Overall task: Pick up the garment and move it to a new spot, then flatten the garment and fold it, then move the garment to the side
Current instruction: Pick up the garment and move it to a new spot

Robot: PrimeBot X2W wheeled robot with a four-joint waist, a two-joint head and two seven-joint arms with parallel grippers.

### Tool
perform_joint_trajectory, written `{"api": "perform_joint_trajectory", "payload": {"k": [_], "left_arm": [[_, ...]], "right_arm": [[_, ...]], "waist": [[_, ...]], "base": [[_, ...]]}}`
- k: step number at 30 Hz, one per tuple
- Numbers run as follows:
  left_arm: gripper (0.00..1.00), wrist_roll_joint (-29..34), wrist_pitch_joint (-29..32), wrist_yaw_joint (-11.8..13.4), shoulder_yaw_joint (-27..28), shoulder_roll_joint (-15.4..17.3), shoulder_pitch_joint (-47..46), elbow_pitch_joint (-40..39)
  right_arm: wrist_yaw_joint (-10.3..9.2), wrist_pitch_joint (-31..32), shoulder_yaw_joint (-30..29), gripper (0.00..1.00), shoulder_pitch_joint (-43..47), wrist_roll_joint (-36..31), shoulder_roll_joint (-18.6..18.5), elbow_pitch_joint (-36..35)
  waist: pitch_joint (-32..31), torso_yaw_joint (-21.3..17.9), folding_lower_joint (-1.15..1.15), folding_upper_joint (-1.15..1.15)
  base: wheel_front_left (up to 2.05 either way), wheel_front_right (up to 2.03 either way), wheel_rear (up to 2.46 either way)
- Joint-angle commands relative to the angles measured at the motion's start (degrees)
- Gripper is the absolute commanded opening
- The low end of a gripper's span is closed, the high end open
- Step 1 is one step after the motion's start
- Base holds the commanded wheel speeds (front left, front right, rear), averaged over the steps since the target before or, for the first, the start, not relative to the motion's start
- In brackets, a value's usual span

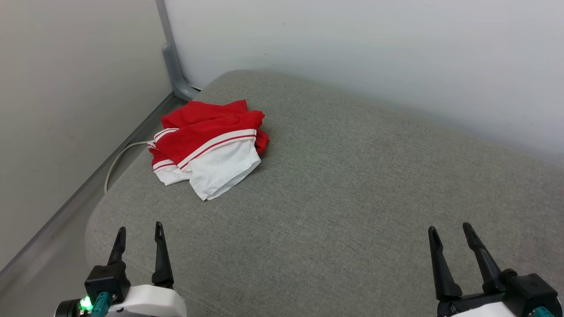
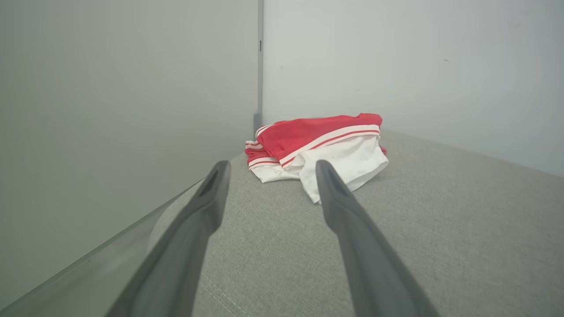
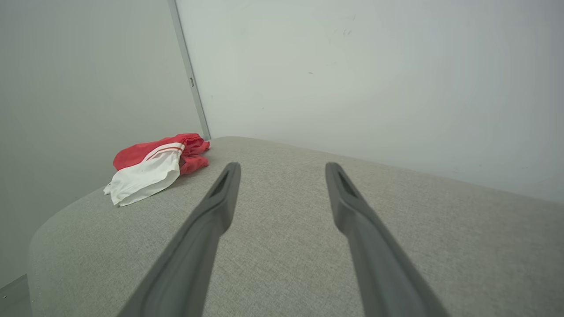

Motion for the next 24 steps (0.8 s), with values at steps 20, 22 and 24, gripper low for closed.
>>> {"api": "perform_joint_trajectory", "payload": {"k": [20, 22, 24], "left_arm": [[1.00, -2.2, -0.1, -9.7, 6.6, 11.0, -25.9, 8.1], [1.00, -3.0, -0.1, -10.1, 6.0, 12.6, -29.5, 10.4], [1.00, -3.8, 1.1, -10.4, 4.4, 14.1, -33.0, 12.7]], "right_arm": [[-0.03, -0.1, -0.1, 1.00, -5.1, -6.4, 0.1, -3.7], [-0.03, -0.1, -0.1, 1.00, -5.6, -7.1, 0.1, -4.4], [-0.03, -0.1, -0.5, 1.00, -6.2, -7.4, 0.1, -5.0]], "waist": [[10.3, -8.9, 0.00, 0.00], [11.6, -9.8, 0.00, 0.00], [12.7, -10.3, 0.00, 0.00]], "base": [[0.00, 0.00, 0.00], [0.00, 0.00, 0.00], [0.00, 0.00, 0.00]]}}
